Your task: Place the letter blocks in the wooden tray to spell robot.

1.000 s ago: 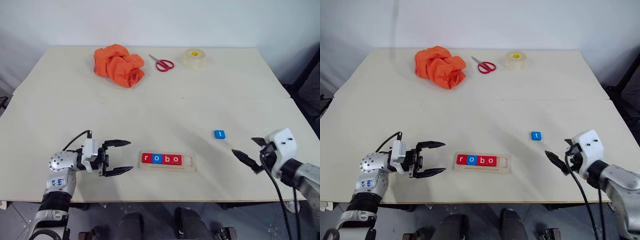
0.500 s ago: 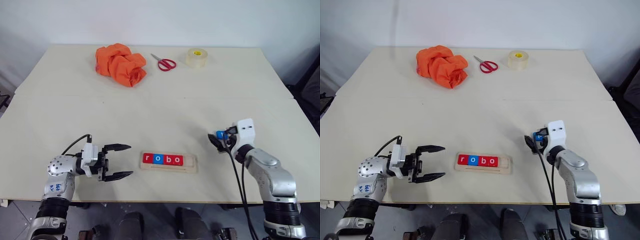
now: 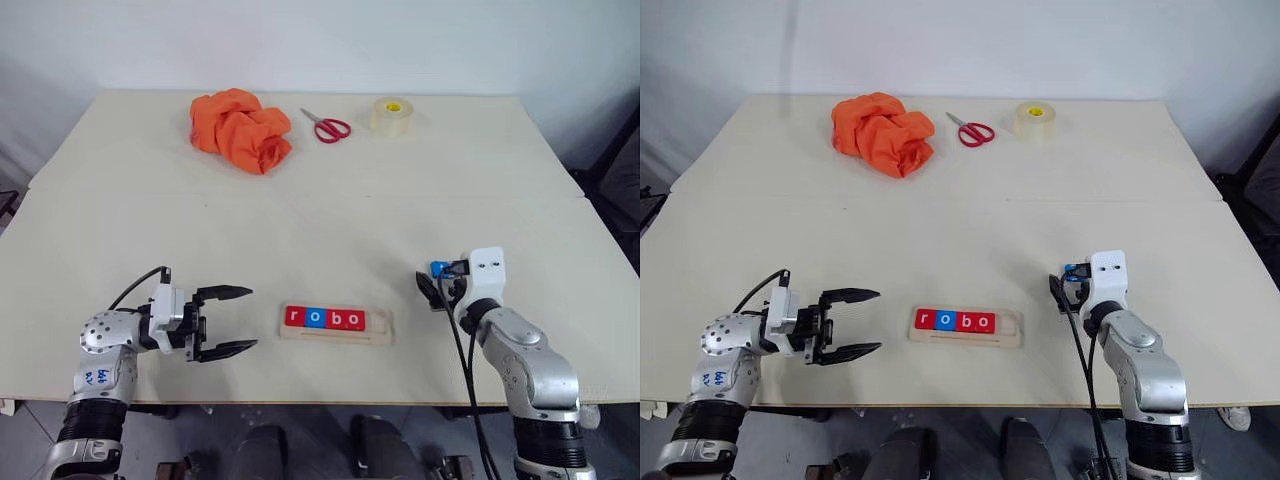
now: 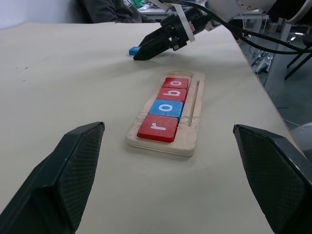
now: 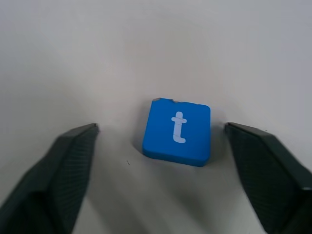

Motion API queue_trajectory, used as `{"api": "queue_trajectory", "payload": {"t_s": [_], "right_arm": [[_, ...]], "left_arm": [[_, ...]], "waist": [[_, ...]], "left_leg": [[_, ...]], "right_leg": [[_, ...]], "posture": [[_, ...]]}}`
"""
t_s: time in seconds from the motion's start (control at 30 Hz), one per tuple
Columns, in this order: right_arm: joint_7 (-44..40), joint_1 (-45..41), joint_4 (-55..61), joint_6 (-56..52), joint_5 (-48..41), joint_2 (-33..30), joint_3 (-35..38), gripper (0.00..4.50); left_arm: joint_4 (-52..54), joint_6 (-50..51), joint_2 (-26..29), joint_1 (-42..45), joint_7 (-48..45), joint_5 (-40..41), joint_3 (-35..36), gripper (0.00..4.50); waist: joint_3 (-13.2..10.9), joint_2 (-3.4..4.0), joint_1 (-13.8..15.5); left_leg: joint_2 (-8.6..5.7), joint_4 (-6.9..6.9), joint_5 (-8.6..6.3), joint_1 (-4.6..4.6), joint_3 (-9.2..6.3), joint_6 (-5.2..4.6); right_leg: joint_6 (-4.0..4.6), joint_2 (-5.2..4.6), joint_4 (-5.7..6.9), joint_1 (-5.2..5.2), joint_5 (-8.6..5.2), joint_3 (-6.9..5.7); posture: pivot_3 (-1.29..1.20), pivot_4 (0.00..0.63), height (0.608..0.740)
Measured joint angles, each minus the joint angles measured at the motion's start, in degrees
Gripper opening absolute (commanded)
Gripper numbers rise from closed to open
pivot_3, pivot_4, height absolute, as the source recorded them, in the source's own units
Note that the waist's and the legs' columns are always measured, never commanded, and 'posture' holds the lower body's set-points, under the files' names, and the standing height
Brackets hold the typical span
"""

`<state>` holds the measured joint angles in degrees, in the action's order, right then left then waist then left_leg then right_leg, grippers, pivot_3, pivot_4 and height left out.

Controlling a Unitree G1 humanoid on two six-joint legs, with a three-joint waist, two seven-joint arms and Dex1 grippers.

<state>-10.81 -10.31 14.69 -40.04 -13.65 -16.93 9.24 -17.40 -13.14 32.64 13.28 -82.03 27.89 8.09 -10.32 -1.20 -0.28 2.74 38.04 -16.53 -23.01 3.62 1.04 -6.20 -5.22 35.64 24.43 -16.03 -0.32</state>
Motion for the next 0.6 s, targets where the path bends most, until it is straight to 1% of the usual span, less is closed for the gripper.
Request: {"api": "queue_trajectory", "payload": {"t_s": [0.03, 0.07, 0.1, 0.17, 0.2, 0.4, 0.6], "right_arm": [[0.19, 0.0, 0.0, 0.09, 0.12, 0.19, -0.06, 2.92], [0.32, 0.0, 0.0, 0.16, 0.17, 0.39, -0.09, 2.63], [0.45, -0.01, 0.0, 0.22, 0.21, 0.62, -0.14, 2.23], [1.15, -0.02, 0.14, 0.62, 0.35, 1.07, -0.2, 1.6], [1.63, 0.0, 0.21, 0.74, 0.5, 1.28, -0.18, 1.46], [4.01, 2.37, 4.6, -1.73, 0.78, 1.72, 0.05, 1.47], [4.18, 9.25, 19.21, -9.07, -0.69, 1.63, 0.18, 1.47]], "left_arm": [[0.0, 0.02, 0.0, 0.02, 0.0, 0.0, 0.0, 4.5], [-0.01, 0.03, -0.03, 0.07, 0.0, 0.0, -0.01, 4.5], [-0.01, 0.04, -0.06, 0.23, 0.0, 0.0, -0.01, 4.5], [-0.01, 0.06, -0.11, 0.54, -0.02, 0.0, -0.02, 4.5], [-0.01, 0.1, -0.14, 0.62, -0.02, 0.0, -0.02, 4.5], [0.35, 1.76, -0.35, 0.66, 0.65, 0.0, -0.09, 4.5], [2.01, 3.0, -0.07, 0.52, 4.29, -1.19, -0.12, 4.5]], "waist": [[0.0, 0.0, 0.0], [0.0, 0.0, 0.01], [0.0, 0.0, 0.02], [0.0, -0.01, 0.04], [0.0, -0.01, 0.04], [0.0, 0.0, -0.01], [-0.01, 0.01, -0.07]], "left_leg": [[0.0, 0.0, 0.0, 0.0, 0.0, 0.0], [0.0, 0.0, 0.0, 0.0, 0.0, 0.0], [0.0, 0.0, 0.0, 0.0, 0.0, 0.0], [-0.01, 0.0, 0.0, 0.0, 0.0, 0.0], [-0.01, 0.0, 0.0, 0.0, 0.0, 0.0], [-0.01, -0.03, 0.0, -0.04, -0.01, 0.0], [0.0, -0.05, 0.0, -0.05, -0.02, 0.0]], "right_leg": [[0.0, 0.0, 0.0, 0.0, 0.0, 0.0], [0.0, 0.0, 0.0, 0.0, 0.0, 0.0], [0.0, 0.0, 0.0, 0.0, 0.0, 0.0], [0.0, -0.01, 0.0, -0.01, 0.0, 0.0], [0.0, -0.01, 0.0, 0.0, 0.0, 0.0], [0.01, 0.0, -0.02, 0.04, -0.01, 0.0], [0.02, 0.01, -0.02, 0.06, -0.01, 0.0]], "posture": [[0.0, 0.15, 0.74], [0.0, 0.15, 0.74], [0.0, 0.15, 0.74], [0.0, 0.15, 0.74], [0.0, 0.15, 0.74], [0.0, 0.15, 0.74], [0.0, 0.15, 0.74]]}}
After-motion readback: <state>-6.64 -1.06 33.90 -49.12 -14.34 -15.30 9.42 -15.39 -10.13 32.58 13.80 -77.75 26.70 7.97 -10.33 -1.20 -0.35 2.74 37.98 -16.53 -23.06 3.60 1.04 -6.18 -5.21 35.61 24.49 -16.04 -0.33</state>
